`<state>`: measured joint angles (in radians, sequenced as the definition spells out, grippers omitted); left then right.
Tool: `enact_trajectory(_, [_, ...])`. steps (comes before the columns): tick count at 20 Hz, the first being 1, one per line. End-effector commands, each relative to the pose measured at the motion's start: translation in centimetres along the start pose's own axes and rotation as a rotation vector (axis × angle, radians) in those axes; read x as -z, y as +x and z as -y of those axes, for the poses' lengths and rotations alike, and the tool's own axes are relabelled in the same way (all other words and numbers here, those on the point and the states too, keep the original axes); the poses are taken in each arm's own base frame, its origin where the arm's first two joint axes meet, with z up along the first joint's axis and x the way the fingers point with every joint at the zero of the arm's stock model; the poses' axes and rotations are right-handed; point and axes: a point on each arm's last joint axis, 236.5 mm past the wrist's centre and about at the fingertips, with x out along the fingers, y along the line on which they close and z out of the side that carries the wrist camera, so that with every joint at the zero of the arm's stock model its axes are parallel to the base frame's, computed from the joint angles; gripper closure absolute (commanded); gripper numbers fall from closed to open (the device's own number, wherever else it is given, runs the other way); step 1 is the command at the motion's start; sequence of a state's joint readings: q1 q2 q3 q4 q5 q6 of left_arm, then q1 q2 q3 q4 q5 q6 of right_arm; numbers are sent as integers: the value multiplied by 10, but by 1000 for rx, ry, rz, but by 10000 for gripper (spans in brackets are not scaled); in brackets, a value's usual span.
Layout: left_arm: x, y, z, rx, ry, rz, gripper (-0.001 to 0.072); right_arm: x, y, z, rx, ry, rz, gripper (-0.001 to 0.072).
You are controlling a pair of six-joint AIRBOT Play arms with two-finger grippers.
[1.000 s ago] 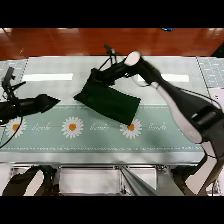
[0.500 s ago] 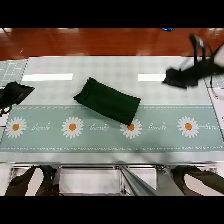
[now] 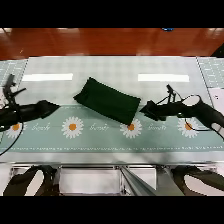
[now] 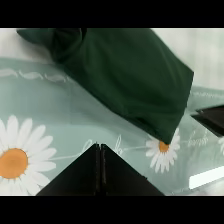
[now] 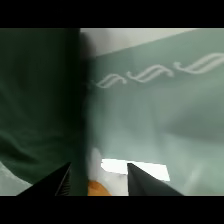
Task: Fold the shirts.
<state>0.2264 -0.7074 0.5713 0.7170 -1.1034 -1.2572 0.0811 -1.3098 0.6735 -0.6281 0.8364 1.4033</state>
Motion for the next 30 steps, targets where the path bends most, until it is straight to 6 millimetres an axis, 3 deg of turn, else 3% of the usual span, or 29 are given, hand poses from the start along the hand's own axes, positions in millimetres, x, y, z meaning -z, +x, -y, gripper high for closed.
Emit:
enact_trajectory(1, [22, 15, 3, 13, -9, -54, 687, 6, 34, -19, -90, 22, -64, 294])
enact_trajectory(4, [18, 15, 4, 19, -16, -38, 687, 9, 57, -31, -85, -14, -116, 301])
enact_trajectory(5, [18, 15, 4, 18, -16, -36, 688, 10, 62, -36, -89, -25, -131, 337])
enact_trajectory(7, [18, 15, 4, 18, -16, -36, 688, 8, 65, -56, -111, -79, -147, 506])
enact_trajectory(8, [18, 15, 4, 18, -15, -36, 687, 3, 61, -73, -135, -131, -142, 659])
enact_trajectory(9, [18, 16, 4, 17, -14, -36, 687, -4, 54, -93, -168, -190, -136, 690])
enact_trajectory(12, [18, 17, 2, 15, -17, -39, 687, -36, 14, -165, -227, -351, -91, 691])
enact_trajectory(14, [19, 18, 2, 16, -19, -43, 687, -57, -21, -197, -171, -453, -46, 691])
enact_trajectory(16, [20, 18, 3, 18, -13, -48, 688, -84, -61, -223, -107, -528, 53, 691])
enact_trajectory(19, [24, 20, 8, 26, 0, -63, 688, -113, -129, -239, -65, -566, 151, 691])
enact_trajectory(21, [29, 22, 11, 32, 11, -80, 688, -134, -175, -234, -58, -529, 210, 691])
enact_trajectory(25, [36, 25, 18, 45, 35, -103, 688, -162, -261, -178, -13, -377, 280, 691])
enact_trajectory(30, [35, 25, 18, 43, 34, -97, 688, -156, -364, -103, 71, -180, 409, 691])
